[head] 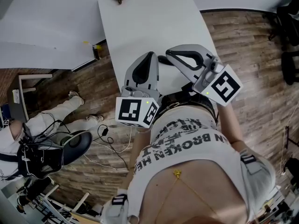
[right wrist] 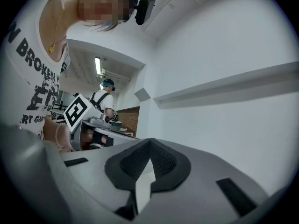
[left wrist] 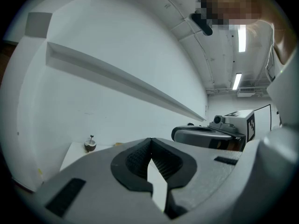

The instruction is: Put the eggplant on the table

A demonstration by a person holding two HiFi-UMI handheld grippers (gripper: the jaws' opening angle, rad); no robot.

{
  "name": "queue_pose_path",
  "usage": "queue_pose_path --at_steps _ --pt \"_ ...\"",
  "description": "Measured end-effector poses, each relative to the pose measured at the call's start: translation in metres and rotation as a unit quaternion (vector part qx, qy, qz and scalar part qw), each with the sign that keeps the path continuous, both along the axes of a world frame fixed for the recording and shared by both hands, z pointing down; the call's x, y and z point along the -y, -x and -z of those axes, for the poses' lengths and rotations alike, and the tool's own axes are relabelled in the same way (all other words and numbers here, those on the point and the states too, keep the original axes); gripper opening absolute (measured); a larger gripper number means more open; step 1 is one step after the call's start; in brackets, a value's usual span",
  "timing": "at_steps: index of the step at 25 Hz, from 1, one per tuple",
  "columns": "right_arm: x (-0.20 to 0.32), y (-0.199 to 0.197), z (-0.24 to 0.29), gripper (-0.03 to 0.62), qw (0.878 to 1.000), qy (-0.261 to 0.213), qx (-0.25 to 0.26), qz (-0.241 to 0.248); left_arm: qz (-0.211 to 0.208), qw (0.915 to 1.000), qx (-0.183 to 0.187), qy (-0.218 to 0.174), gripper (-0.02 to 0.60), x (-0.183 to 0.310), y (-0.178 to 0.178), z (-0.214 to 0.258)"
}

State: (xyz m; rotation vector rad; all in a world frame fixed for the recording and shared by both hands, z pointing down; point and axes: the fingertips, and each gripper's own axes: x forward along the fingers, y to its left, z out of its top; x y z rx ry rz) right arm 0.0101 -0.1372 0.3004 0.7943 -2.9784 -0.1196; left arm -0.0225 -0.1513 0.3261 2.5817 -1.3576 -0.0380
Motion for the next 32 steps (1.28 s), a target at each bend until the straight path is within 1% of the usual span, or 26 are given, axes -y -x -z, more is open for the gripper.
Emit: queue_pose_path --at_steps 9,32 --pt "0.007 0.001 -0.002 0.008 1.000 0.004 -0.002 0.002 -0.002 1.0000 0.002 0.004 -0.002 0.007 0.000 -0.001" --pt "0.009 -0.001 -0.012 0.008 1.000 0.014 -0.015 0.001 -0.004 0.9999 0.002 0.010 -0.002 0.006 -0.001 -0.010"
